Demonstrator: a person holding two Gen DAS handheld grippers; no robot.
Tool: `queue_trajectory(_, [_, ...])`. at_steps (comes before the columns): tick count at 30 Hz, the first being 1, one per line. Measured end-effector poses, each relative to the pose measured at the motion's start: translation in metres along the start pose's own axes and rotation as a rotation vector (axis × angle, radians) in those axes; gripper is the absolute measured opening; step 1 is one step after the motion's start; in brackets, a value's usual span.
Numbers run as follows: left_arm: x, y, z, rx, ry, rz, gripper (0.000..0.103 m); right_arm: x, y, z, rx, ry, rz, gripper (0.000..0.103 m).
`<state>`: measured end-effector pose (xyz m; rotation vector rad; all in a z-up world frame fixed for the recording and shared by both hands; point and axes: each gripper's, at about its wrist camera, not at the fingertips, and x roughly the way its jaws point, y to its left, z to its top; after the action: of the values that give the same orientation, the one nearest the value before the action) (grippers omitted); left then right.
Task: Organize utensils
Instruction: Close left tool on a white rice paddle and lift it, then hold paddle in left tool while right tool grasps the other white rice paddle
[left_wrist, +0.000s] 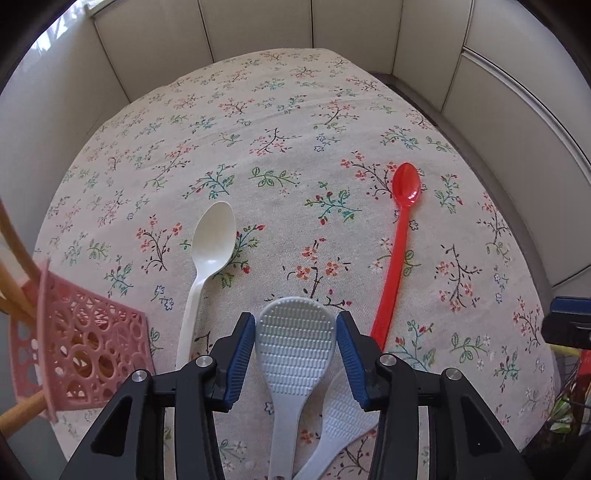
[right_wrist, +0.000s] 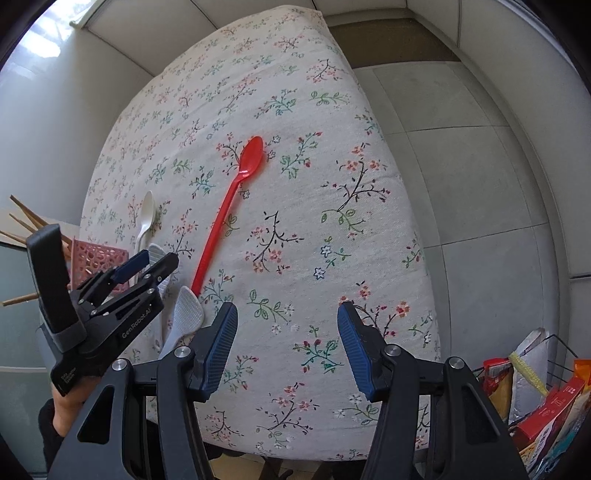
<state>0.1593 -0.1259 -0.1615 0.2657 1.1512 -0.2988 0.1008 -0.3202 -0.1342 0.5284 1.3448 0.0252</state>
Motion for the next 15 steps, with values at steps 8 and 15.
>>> queue_trajectory(8, [-0.063,-0.012,-0.026,0.071,-0.135,-0.027,0.046,0.015,0.011,-0.006,-0.021,0.048,0.034,0.059])
queue_trajectory(15, [-0.112,-0.004,-0.041,0.051,-0.248,-0.065,0.046,0.032,0.013,-0.005,-0.006,0.093,0.076,0.059])
